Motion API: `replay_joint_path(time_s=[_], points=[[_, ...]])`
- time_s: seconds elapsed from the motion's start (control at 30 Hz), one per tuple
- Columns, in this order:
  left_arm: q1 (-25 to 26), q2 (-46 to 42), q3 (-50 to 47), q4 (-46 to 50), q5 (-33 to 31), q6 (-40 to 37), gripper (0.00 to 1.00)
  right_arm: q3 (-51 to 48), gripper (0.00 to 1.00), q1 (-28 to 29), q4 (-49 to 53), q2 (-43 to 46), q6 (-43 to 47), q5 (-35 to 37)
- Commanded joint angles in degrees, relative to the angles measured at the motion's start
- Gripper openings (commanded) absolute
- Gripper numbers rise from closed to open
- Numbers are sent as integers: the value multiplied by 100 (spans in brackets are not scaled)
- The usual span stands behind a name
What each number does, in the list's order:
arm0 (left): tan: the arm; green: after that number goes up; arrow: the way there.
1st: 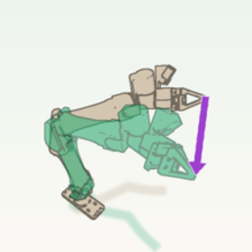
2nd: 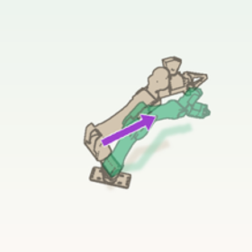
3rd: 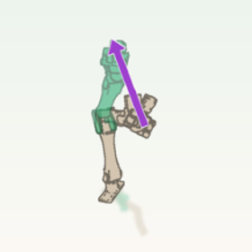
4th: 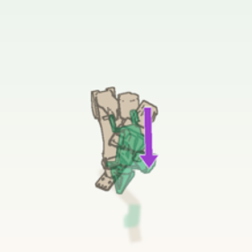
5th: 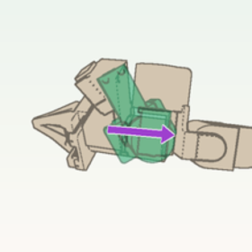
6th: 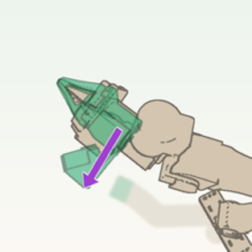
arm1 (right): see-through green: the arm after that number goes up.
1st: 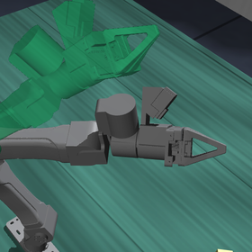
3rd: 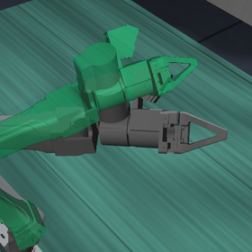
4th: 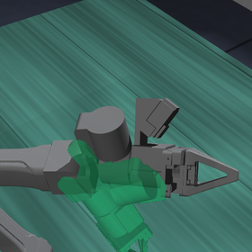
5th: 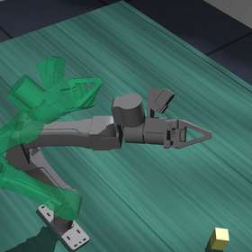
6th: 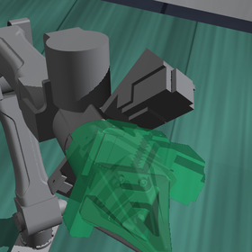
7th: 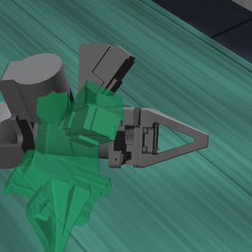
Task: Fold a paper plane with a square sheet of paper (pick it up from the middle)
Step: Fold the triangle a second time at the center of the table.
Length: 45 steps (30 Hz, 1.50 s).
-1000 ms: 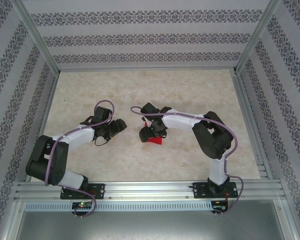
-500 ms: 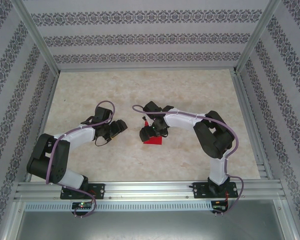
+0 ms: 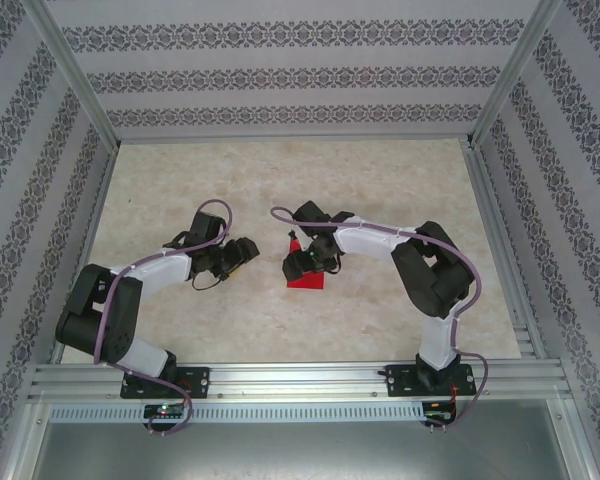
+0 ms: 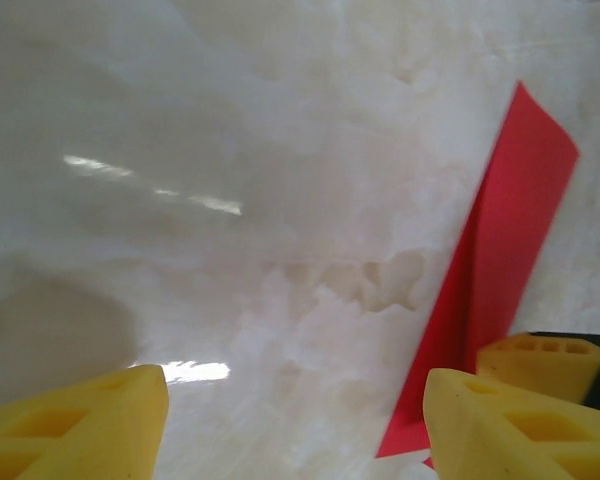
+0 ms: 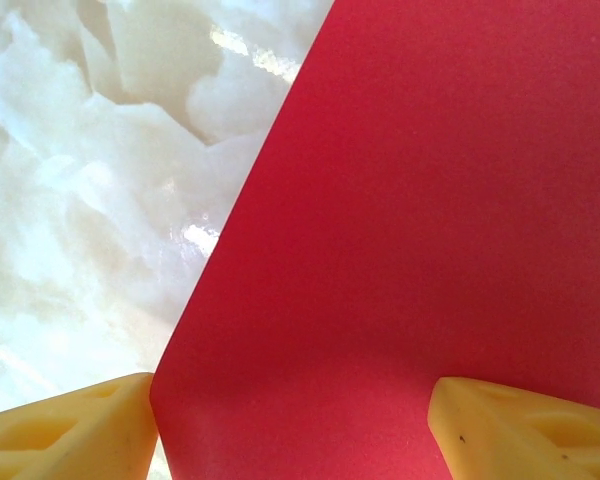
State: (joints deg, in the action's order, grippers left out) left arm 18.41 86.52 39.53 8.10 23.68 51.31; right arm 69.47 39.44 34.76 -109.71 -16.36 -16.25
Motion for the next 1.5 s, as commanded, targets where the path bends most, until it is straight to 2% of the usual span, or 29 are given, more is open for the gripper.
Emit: replay_joint_path(time_s=[0.0,0.17,0.33,0.5,0.73,0.87,1.07,1.2,1.37,1.47], points=[[60,160,26,-957,714,167,67,-525,73,-209,-370,-201,13,-653],[291,549,84,-1811,1139,600,62,-736,71,-430,-687,-38,-17,-1184],[565,1013,307,-2321,1285,886,61,-844,70,-570,-751,-23,28,-1309],[825,1492,645,-2532,1287,1083,60,-872,69,-635,-760,-59,76,-1415],[988,2121,940,-2701,1222,1342,50,-905,69,-634,-793,-25,181,-1504],[1039,2344,1032,-2828,1283,1451,48,-940,70,-643,-887,7,185,-1565],[1070,2397,1097,-2667,1234,1456,41,-949,71,-637,-953,118,186,-1644],[1071,2401,1131,-2271,1048,1333,37,-947,72,-653,-1030,494,91,-1577],[1073,2385,1154,-2026,954,1235,35,-977,72,-756,-1227,1171,-237,-1138],[1071,2359,1175,-1922,920,1171,34,-940,67,-801,-1288,1347,-446,-699]])
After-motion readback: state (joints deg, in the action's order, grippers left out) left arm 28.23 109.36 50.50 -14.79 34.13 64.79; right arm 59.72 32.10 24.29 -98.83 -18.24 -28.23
